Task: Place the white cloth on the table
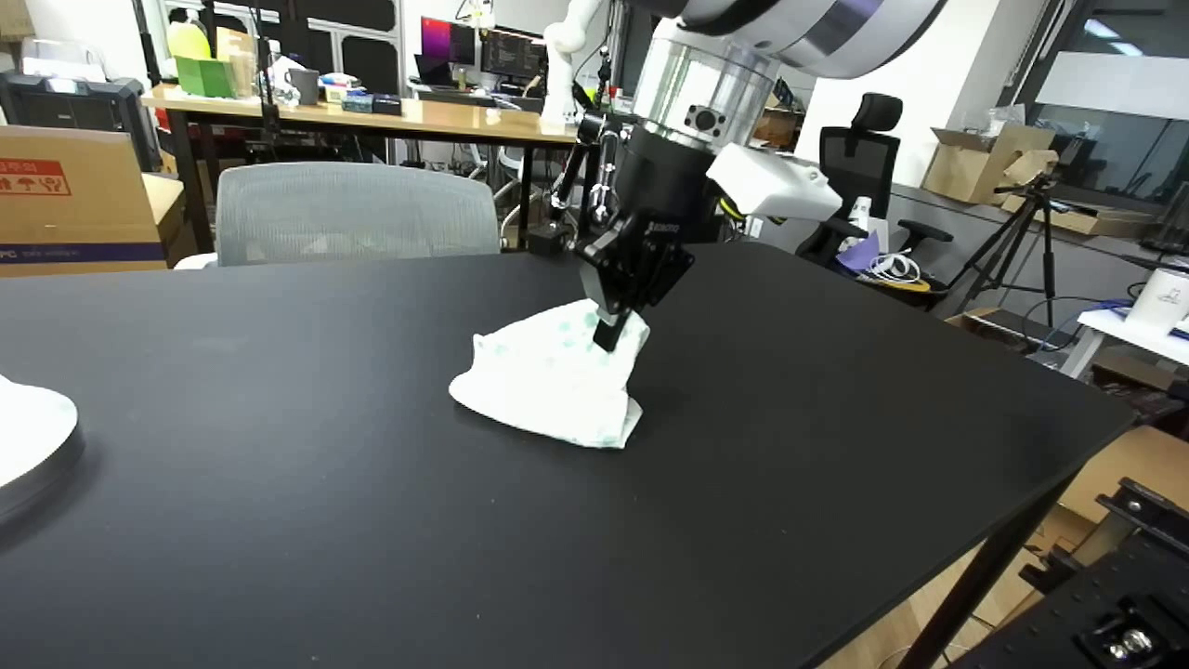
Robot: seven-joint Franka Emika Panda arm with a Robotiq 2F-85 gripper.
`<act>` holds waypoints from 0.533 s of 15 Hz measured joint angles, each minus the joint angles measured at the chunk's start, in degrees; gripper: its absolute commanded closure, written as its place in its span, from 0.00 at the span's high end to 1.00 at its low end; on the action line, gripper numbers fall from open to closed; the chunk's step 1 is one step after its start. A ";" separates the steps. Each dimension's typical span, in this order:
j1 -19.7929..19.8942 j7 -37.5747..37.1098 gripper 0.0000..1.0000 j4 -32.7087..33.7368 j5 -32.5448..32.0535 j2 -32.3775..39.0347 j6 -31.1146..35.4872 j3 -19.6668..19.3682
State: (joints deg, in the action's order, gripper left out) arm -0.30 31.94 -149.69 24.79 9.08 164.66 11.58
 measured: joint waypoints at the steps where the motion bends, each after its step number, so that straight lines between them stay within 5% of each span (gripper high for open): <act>1: 0.82 1.00 0.01 0.09 0.44 0.49 1.61 0.30; 3: 2.31 4.78 0.01 0.49 4.02 1.58 5.35 1.29; 4: 2.95 6.45 0.28 0.68 5.59 2.11 7.12 1.83; 8: 4.36 8.93 0.49 1.25 7.58 4.21 11.07 2.74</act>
State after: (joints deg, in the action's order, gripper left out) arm 4.06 40.87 -148.44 32.38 13.29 175.72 14.33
